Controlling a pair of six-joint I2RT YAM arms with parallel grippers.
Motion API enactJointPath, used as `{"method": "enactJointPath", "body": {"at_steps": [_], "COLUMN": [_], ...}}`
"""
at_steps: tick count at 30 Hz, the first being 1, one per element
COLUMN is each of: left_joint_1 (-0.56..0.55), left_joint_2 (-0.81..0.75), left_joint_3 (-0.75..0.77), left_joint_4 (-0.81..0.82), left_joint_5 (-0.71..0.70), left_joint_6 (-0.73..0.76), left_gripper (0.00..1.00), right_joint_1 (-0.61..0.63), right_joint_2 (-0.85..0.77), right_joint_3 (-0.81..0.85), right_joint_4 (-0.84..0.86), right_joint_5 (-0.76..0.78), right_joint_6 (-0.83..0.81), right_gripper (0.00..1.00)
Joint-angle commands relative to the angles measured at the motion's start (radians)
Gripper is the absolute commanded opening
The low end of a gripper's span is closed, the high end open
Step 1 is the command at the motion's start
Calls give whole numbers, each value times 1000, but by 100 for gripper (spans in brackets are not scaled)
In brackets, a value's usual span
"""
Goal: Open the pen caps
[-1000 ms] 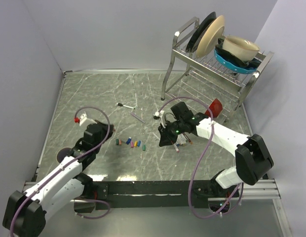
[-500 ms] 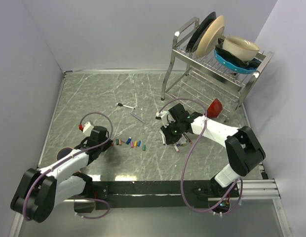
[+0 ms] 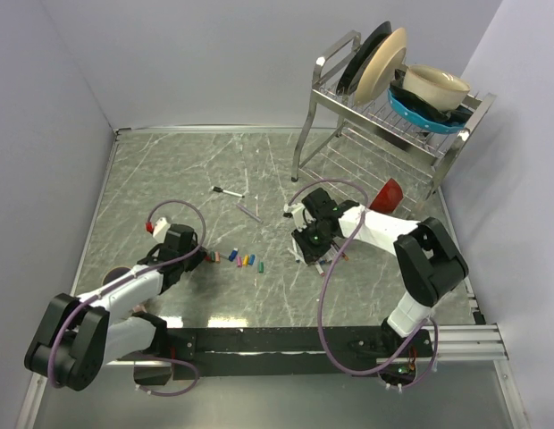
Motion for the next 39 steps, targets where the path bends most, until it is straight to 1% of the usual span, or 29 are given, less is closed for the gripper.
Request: {"method": "enactJointPath", "body": {"at_steps": [1,4,10,11,13,14,15,16,17,18,19,20,21,22,24,25,27,28,30,34,39], "left_joint_1": [6,9,10,10,10,10,10,10,10,10,10,10,10,10,10,10,10,10,10,10,10], "left_joint_2": [-39,-73,-117,-122,-149,-163,-200,-221,-246,-298,-326,-353,-405,-432,-506,-528,-591,-608,-652,-693,-687], "left_joint_3": [19,22,22,14,5,-6,-10,-10,-10,-4,11,20,30,48,59,65,68,73,77,88,77], "left_joint_4": [-15,-25,-37,-31,-15,-14,-14,-34,-50,-70,-121,-142,-172,-196,-250,-262,-294,-308,-339,-364,-356], "left_joint_5": [35,41,62,74,134,154,168,182,182,177,168,147,133,119,94,90,79,73,56,47,61], "left_joint_6": [14,15,27,32,43,50,57,61,70,75,81,83,86,84,81,75,72,67,67,69,64], "left_gripper": [39,39,38,38,37,37,38,42,45,49,56,59,63,68,73,76,78,80,81,84,85], "right_joint_1": [-5,-5,-6,-5,-3,13,35,72,154,206,249,326,357,385,463,484,541,555,578,586,584], "right_joint_2": [9,6,-12,-20,-53,-67,-83,-118,-141,-180,-196,-205,-202,-195,-138,-115,-49,-32,6,26,66], "right_joint_3": [54,58,74,77,94,94,83,69,51,7,-14,-30,-50,-58,-57,-51,-19,-11,3,-3,15], "right_joint_4": [-13,-15,-36,-55,-102,-154,-167,-165,-133,-109,-72,-54,-41,0,34,57,69,83,86,111,95], "right_joint_5": [11,6,-35,-100,-228,-356,-376,-371,-362,-332,-328,-328,-318,-299,-224,-149,-85,-31,18,55,89], "right_joint_6": [20,18,-16,-29,-136,-179,-238,-258,-281,-322,-345,-364,-385,-382,-353,-339,-290,-280,-250,-227,-212], "right_gripper": [33,36,36,36,36,36,36,37,38,40,41,41,41,41,39,38,33,32,29,27,27]}}
